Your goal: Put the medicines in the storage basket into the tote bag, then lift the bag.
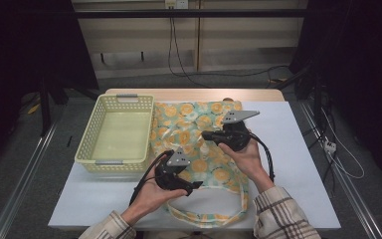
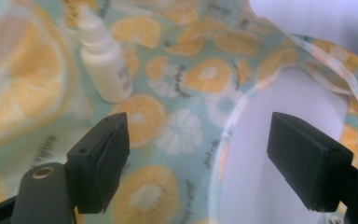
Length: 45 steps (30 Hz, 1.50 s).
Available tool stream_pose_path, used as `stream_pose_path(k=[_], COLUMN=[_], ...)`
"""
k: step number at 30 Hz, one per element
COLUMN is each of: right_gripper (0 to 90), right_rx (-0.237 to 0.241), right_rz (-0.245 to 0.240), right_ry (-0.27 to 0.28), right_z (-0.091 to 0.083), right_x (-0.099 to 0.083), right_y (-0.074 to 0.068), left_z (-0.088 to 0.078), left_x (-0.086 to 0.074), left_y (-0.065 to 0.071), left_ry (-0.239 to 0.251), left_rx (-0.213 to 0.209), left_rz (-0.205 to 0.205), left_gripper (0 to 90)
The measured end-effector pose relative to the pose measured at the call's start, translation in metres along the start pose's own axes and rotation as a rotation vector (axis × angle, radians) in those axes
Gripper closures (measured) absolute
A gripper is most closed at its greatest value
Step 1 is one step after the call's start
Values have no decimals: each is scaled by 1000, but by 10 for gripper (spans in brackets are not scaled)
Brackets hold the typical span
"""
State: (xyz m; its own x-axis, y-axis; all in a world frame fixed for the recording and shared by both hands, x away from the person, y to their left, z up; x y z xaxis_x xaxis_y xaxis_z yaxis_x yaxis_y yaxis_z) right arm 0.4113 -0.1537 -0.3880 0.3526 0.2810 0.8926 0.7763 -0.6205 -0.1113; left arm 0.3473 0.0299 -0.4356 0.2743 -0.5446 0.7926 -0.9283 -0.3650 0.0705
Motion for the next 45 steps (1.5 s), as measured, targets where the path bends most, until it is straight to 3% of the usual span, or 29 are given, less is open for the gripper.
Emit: stream_pose_path(k=[8,10,12,13,14,16,18,19,20,21,22,28,29,31,33,37,38,41,43,45], right_gripper=[900,900,900,900,900,900,900,900,900,900,900,900,900,900,900,900,900,900,900,900], right_rx=[8,12,11,12,10,8,5,4,5,4,5,2,4,5,5,3,2,-2,-1,-1], right_rz=[2,0,-1,1,3,4,8,7,6,7,8,-1,-3,-7,-9,-7,-6,-2,-3,-2], right_ry=[3,1,-7,-7,-7,-7,-8,-9,-11,-11,-11,-14,-16,-19,-20,-22,-23,-22,-20,-19], right_z=[-1,1,2,2,2,1,0,1,1,1,1,1,1,1,2,2,2,1,1,1], right_x=[0,0,-1,-2,-2,-2,-3,-4,-4,-4,-4,-4,-4,-5,-5,-6,-6,-6,-6,-6], right_y=[-1,-1,-1,-1,-1,-1,-1,-1,-1,0,0,-2,-3,-4,-5,-4,-3,-3,-3,-3], left_z=[14,17,20,21,23,26,30,31,31,33,33,35,35,36,36,37,36,36,36,37], left_x=[-12,-14,-16,-17,-18,-21,-25,-27,-27,-26,-26,-23,-23,-22,-21,-21,-20,-21,-20,-19], left_y=[8,8,4,4,2,-2,-4,-6,-6,-5,-8,-5,-7,-9,-11,-13,-15,-20,-18,-17], left_ry=[-79,-109,-107,-118,-108,-127,-159,-196,-196,-175,-186,-182,-192,-175,-169,-164,-173,-158,-171,-165], left_rx=[-20,-17,-27,-19,-37,-36,-61,-67,-66,-62,-58,-51,-54,-56,-52,-49,-24,-34,-10,-26], left_rz=[70,67,73,59,53,59,36,70,68,35,62,36,52,28,18,6,9,-25,-18,-21], left_gripper=[262,280,307,308,309,304,295,286,270,271,288,347,356,408,519,573,610,746,768,839])
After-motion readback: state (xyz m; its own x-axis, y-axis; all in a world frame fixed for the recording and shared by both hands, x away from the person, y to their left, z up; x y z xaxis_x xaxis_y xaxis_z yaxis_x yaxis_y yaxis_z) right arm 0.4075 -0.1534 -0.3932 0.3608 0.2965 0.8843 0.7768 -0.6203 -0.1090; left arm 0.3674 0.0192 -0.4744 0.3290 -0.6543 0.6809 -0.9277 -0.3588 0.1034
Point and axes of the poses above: each handheld gripper's, and its own axes: z roughly forward along the jaws, x roughly out of its top, y roughly to its right, the point moved 3 cm from there along z, roughly forward along the jaws, and after that the axes turned 4 degrees about y, right-handed, at the moved point
